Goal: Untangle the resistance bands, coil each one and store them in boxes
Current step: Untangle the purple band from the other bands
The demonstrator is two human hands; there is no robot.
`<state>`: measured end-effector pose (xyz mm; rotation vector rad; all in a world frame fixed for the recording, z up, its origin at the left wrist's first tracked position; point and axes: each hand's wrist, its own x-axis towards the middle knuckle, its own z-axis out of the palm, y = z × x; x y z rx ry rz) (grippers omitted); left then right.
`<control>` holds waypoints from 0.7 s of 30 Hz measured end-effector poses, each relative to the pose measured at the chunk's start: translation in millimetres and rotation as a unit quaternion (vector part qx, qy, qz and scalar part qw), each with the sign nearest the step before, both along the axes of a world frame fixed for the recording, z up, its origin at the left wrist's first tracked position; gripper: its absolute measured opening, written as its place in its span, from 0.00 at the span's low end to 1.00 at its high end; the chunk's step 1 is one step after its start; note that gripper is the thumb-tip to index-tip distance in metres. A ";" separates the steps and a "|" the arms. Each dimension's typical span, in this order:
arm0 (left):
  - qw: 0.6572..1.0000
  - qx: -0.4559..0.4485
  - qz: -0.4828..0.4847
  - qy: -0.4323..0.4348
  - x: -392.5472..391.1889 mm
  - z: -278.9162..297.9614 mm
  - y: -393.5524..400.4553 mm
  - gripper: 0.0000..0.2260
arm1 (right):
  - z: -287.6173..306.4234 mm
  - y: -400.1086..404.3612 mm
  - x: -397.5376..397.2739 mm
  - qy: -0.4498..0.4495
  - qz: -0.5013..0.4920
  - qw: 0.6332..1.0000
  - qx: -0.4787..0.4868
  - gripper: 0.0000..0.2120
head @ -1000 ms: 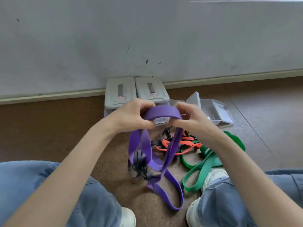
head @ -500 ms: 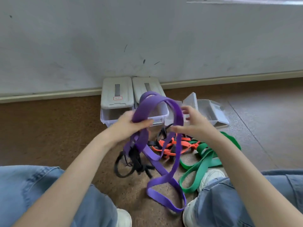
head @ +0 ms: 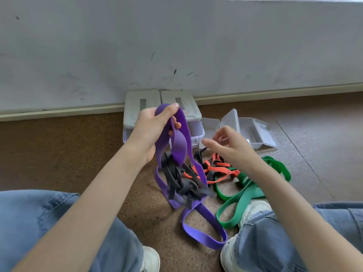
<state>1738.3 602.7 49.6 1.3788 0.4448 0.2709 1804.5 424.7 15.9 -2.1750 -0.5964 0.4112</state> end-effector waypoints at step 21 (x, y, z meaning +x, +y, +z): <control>0.964 0.079 -0.250 0.042 -7.9 -46.8 8.4 0.21 | 11.5 -4.7 2.0 0.192 0.117 0.961 0.162 0.10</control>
